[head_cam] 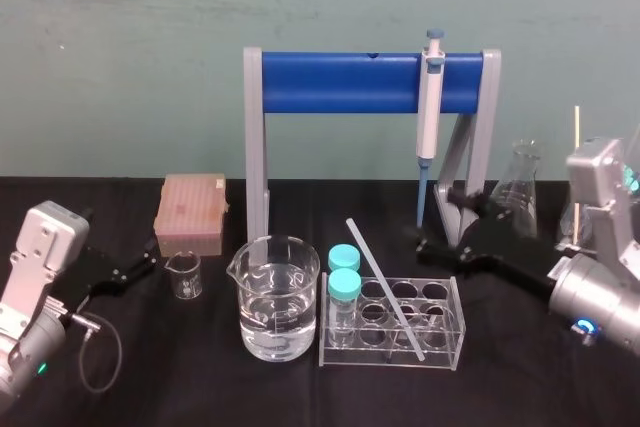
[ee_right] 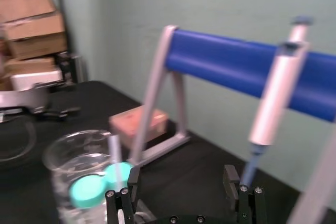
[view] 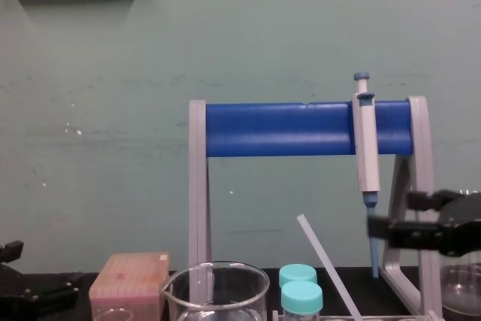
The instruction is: Pick up the stirring rod with one hand, then place it down.
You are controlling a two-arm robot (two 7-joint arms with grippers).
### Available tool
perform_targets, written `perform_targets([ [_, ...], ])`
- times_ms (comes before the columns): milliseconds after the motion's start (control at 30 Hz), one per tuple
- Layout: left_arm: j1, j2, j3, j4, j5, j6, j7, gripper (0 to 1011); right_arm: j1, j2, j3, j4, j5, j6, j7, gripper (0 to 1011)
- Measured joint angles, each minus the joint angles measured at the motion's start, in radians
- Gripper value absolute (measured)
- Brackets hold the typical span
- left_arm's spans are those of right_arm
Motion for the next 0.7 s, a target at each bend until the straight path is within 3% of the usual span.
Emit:
perform_targets([
  [200, 0.0, 0.0, 0.0, 0.0, 0.0, 0.0, 0.0, 1000, 0.004, 0.004, -0.028, -0.022, -0.006, 0.044, 0.071, 1000],
  [433, 0.0, 0.0, 0.0, 0.0, 0.0, 0.0, 0.0, 1000, 0.01, 0.0, -0.045, -0.029, -0.023, 0.056, 0.104, 1002],
  [700, 0.0, 0.0, 0.0, 0.0, 0.0, 0.0, 0.0, 1000, 0.051, -0.037, -0.069, 0.008, -0.045, 0.062, 0.124, 1000],
])
